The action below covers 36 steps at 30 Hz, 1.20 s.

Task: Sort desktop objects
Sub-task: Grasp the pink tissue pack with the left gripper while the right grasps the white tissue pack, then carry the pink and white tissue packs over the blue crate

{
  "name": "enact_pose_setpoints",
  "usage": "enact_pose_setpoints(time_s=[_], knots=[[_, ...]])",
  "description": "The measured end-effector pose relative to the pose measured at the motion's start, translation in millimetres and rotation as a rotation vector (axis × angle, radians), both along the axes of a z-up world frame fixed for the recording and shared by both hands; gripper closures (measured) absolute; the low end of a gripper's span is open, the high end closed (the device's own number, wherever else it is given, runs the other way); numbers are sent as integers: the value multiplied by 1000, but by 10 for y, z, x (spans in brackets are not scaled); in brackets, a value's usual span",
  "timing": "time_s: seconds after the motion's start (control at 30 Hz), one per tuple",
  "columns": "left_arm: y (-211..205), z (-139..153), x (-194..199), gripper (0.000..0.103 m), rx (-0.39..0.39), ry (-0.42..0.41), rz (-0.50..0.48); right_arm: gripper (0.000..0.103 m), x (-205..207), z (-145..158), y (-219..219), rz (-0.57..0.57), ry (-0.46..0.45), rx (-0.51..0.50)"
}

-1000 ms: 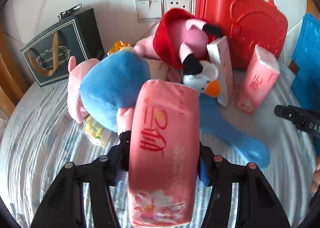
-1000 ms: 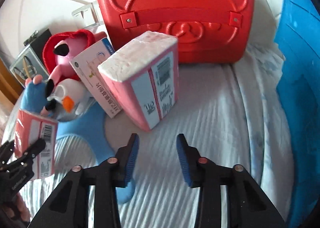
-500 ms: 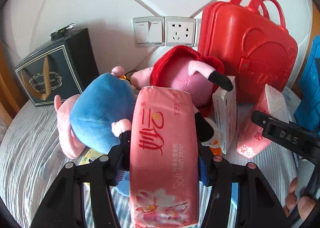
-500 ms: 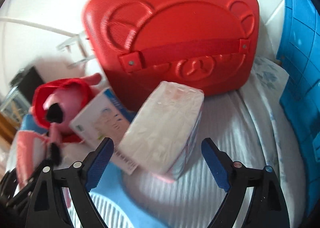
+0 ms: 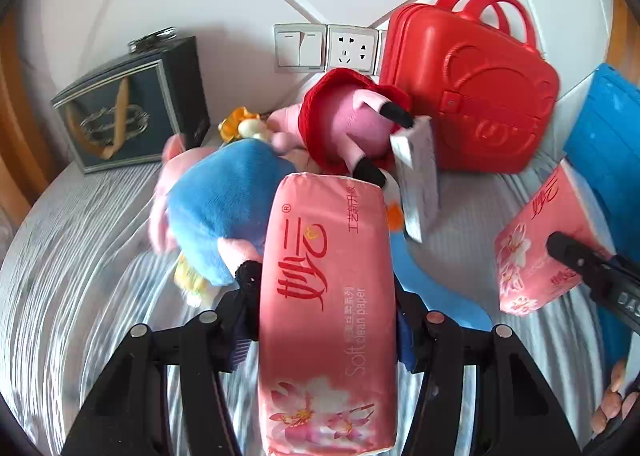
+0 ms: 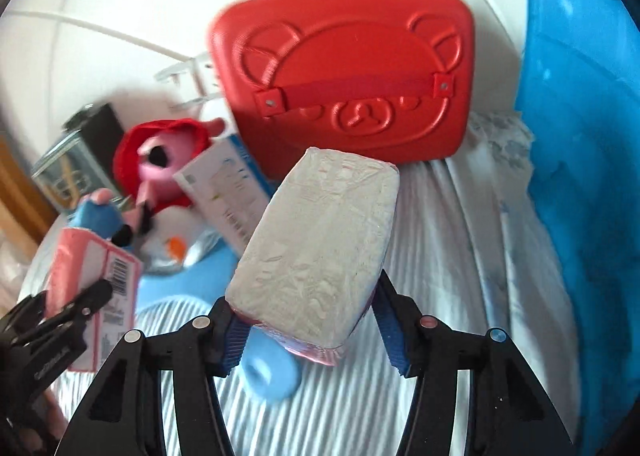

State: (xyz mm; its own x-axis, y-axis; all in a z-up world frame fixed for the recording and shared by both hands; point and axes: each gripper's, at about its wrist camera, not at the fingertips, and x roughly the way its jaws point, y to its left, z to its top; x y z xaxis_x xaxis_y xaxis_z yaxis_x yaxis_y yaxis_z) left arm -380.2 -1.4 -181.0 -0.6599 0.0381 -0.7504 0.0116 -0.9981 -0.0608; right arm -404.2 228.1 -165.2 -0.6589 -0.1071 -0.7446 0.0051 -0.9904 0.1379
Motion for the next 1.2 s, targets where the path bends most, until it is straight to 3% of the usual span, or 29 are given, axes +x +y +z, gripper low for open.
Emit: enact_pose_setpoints(time_s=[0.27,0.43,0.63,0.77,1.0,1.2], knots=[[84,327,892,48,1,13,-33,47,940,540,-128,93,58,5],[143,274,1335,47,1,-36,-54,47,1390,608,-175,133,36,5],[281,-200,1666,47,29,-192,-55,47,1742,458,-187,157,-12,19],[427,-461,1903,46,18,-261,-72,47,1906,221,-155,167,-90,29],[594,-542,2177,38,-38,-273,-55,47,2111,-186,-55,196,-201,31],[706,-681,2378,37,-56,-307,-61,43,2232,-268,-27,221,-207,50]])
